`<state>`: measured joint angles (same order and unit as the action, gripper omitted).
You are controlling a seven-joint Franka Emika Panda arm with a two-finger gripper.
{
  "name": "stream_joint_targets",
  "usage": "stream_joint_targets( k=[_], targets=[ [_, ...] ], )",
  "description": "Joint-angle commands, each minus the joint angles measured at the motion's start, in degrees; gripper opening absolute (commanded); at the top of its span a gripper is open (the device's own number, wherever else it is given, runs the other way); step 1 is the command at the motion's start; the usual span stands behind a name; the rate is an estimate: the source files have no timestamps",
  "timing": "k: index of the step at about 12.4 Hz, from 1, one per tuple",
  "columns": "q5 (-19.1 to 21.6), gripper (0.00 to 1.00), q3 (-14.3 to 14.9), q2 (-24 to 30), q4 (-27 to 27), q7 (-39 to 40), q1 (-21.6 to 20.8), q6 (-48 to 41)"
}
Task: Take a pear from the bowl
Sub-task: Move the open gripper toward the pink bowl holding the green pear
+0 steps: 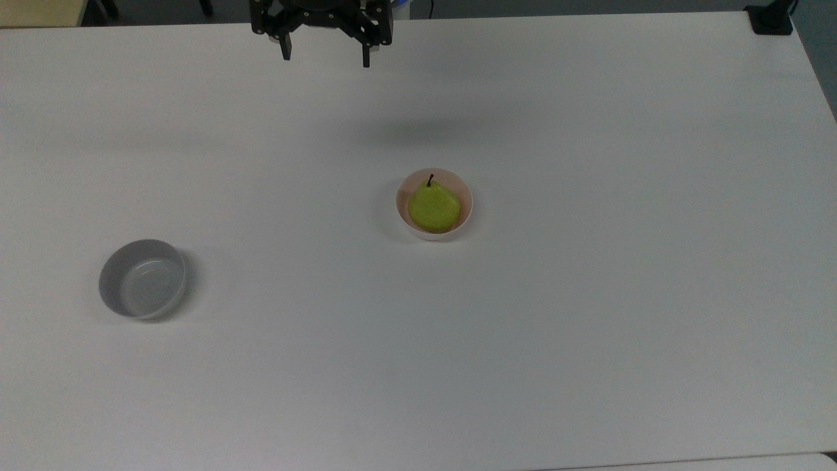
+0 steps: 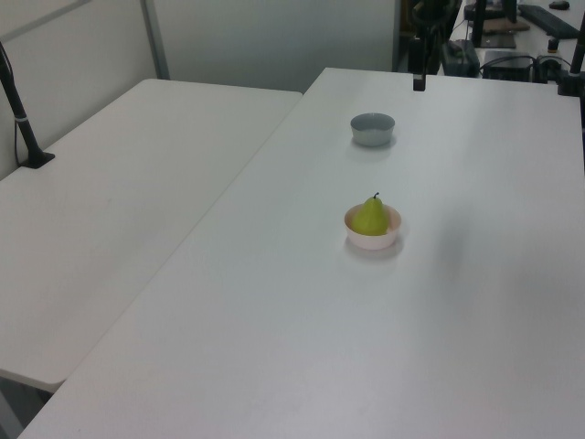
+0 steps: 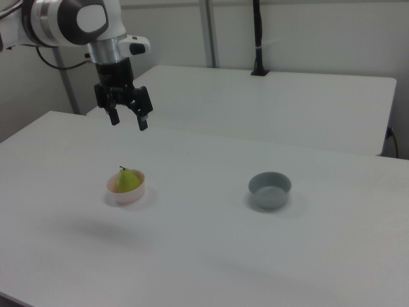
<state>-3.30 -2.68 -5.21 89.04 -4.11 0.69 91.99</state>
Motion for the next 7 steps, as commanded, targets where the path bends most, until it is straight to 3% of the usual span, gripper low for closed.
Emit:
stream_joint_targets(
  k=[1,7],
  targets=[
    [0.1,1.0,0.2,0.7,0.3,-0.9,0.0,-0.1],
    [0.2,1.0,0.2,0.7,0.3,-0.9,1.6,-0.3]
  ],
)
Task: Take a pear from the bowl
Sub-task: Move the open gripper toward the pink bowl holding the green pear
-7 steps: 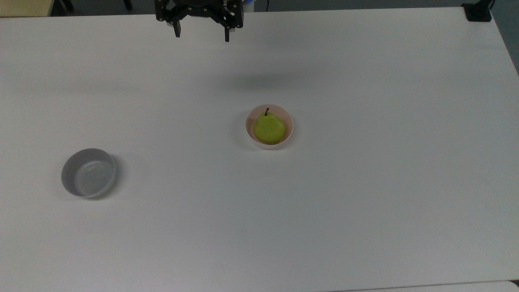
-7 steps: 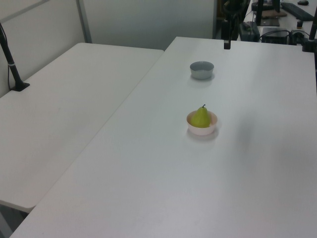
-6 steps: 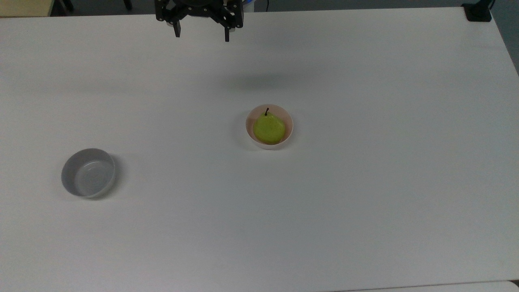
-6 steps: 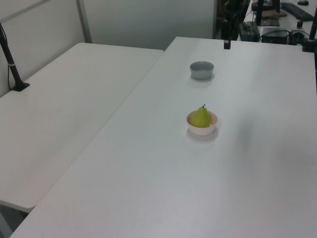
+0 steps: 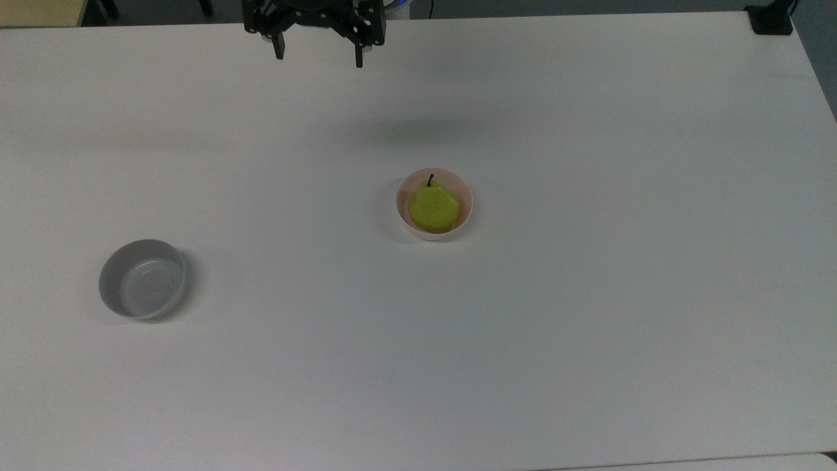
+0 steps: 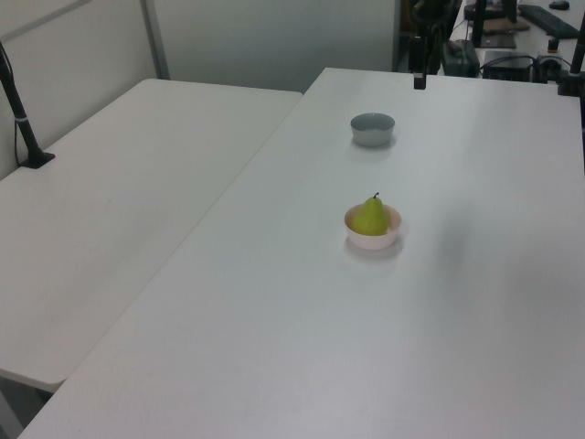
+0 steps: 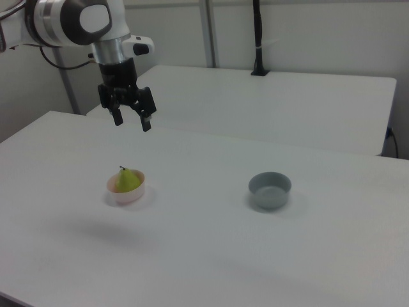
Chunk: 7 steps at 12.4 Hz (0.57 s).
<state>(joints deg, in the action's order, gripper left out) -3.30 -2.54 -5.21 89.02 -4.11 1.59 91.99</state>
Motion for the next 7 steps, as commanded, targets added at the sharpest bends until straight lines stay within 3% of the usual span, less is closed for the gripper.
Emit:
stream_joint_targets(
  k=[1,7],
  targets=[
    [0.1,1.0,0.1,0.7,0.3,-0.9,0.7,-0.2],
    [0.1,1.0,-0.5,0.6,0.2,-0.5,0.7,0.9]
  ],
)
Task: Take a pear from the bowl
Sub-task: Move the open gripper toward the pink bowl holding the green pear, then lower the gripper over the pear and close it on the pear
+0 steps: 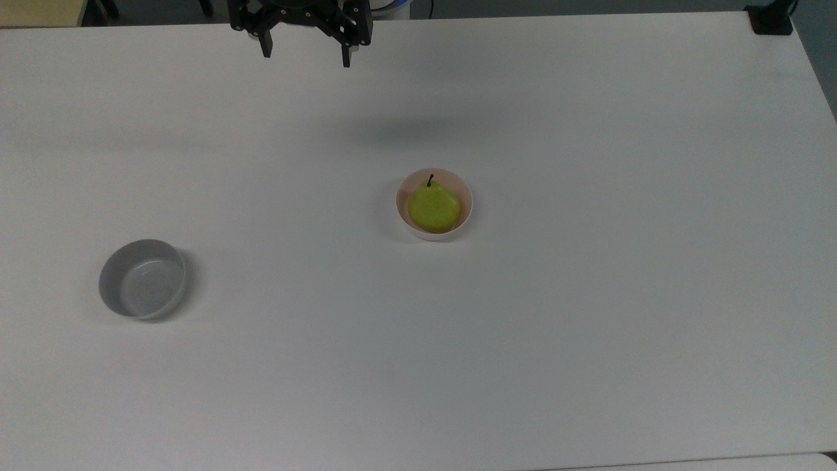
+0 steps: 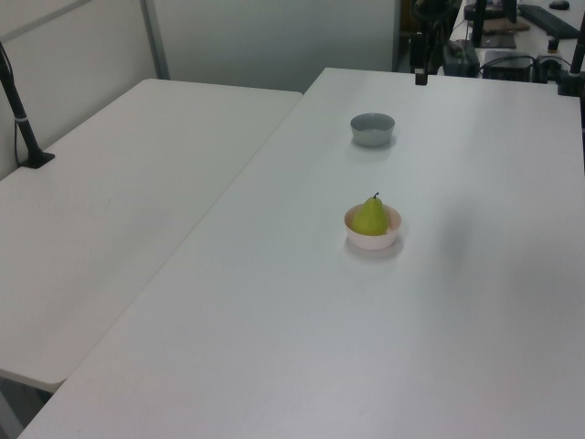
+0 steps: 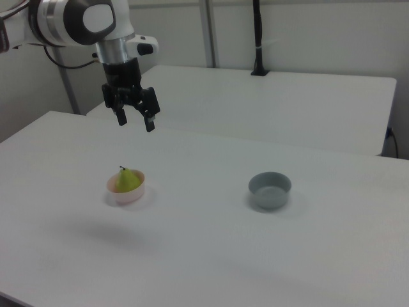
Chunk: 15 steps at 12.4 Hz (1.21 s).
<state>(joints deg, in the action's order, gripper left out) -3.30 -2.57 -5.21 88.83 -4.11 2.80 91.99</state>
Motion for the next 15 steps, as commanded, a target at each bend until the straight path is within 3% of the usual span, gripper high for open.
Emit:
stream_joint_targets(
  k=[1,7,15],
  targets=[
    [0.1,1.0,-0.6,0.6,0.5,-0.5,-1.0,1.8],
    [0.2,1.0,-0.9,-0.2,0.8,-0.5,-8.3,3.0],
    [0.0,1.0,-2.6,-8.7,5.3,-0.5,-10.5,14.5]
  ],
)
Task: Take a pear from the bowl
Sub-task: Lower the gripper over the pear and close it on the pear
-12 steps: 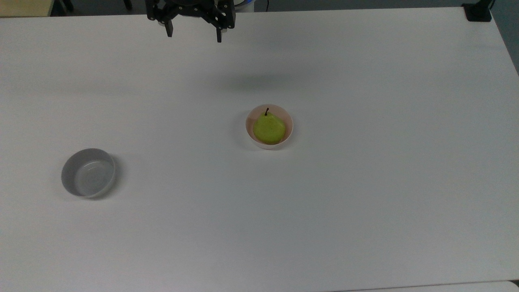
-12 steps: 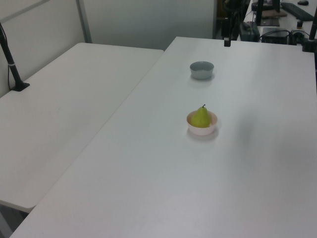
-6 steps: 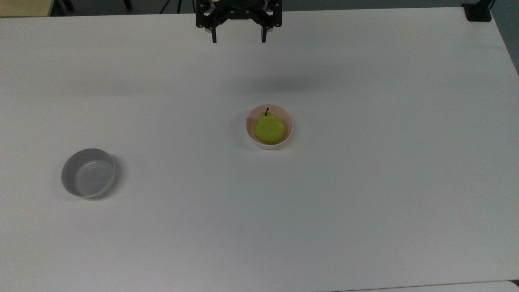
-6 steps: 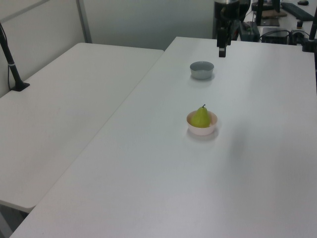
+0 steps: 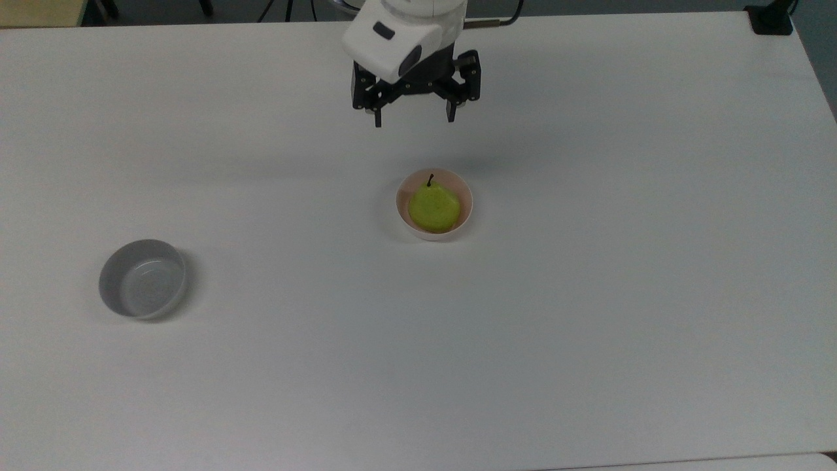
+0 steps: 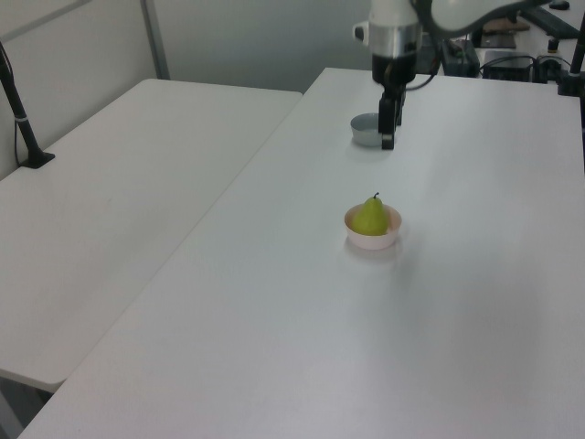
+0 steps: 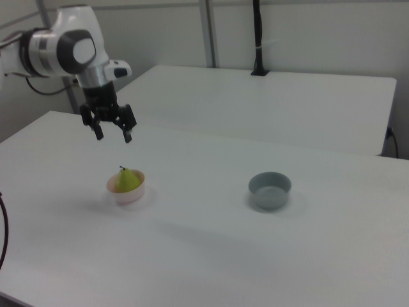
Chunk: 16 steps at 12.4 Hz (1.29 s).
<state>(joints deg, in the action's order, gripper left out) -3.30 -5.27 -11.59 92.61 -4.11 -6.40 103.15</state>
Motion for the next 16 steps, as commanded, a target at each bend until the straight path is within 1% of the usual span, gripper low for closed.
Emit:
stream_joint_targets(
  k=[1,3,5,9,10,12,16],
  targets=[
    [-0.4,1.0,0.1,-3.4,1.9,-0.5,-1.3,4.2],
    [-1.3,1.0,0.2,-5.2,2.6,-0.5,-1.4,5.6],
    [-3.0,1.0,0.1,-7.4,4.3,-0.9,-2.2,9.1],
    [-4.5,1.0,0.1,-11.0,4.5,-1.2,-2.9,12.1],
    [-4.6,0.97,0.1,-11.4,4.5,-1.2,-3.0,12.5],
    [-5.6,0.95,0.2,-12.5,4.4,-1.3,-3.6,12.6],
    [-6.5,0.95,0.1,-13.5,4.4,-3.9,-3.7,15.1]
  ],
)
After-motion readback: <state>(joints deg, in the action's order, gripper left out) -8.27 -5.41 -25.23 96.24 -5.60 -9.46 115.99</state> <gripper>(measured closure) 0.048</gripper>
